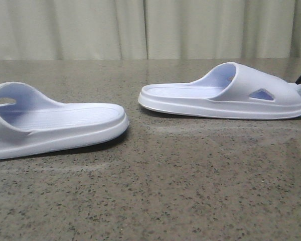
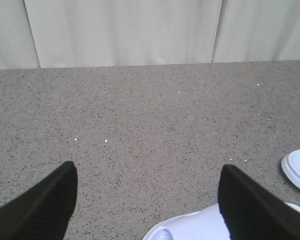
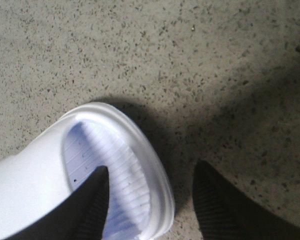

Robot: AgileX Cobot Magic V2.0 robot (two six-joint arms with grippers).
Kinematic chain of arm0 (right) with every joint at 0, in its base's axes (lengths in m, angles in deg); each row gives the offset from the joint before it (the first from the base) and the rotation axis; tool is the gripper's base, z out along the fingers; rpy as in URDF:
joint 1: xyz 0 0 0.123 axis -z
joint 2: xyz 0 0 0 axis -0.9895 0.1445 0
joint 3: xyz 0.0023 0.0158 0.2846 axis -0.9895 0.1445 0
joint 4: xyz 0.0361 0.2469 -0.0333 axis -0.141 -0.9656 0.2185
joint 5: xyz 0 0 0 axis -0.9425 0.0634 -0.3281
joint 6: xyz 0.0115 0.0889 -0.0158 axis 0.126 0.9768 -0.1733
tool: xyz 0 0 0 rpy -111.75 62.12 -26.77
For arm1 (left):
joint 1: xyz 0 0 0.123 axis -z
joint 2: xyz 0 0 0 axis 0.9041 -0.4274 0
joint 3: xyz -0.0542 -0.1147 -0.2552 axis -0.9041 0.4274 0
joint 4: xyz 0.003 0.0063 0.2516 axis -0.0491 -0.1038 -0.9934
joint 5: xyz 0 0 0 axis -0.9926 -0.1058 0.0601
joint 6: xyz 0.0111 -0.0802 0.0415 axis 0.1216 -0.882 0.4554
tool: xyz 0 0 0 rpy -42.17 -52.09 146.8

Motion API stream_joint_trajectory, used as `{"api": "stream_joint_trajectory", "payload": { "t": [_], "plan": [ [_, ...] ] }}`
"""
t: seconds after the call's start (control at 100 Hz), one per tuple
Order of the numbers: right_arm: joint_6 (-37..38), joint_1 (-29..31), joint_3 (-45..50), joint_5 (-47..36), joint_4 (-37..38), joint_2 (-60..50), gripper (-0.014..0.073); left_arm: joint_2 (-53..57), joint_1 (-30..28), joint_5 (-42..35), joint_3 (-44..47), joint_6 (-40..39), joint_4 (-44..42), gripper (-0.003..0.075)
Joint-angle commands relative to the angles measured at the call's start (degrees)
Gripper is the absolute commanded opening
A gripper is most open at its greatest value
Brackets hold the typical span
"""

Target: Insert blue slippers together front up

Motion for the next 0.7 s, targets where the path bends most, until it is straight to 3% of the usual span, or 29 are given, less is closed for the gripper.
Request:
{"api": "stream_joint_trajectory", "payload": {
  "t": [0.0, 0.69],
  "plan": [
    [-0.18, 0.39, -1.31, -3.42, -1.52, -0.98, 0.0318, -0.49, 0.44, -3.68, -1.38, -0.48, 0.96, 0.0519],
    [-0.28, 0.39, -1.31, -4.40, -4.01, 1.46, 0.0317, -0.49, 0.44, -3.68, -1.38, -0.48, 0.51, 0.0519]
  ]
}}
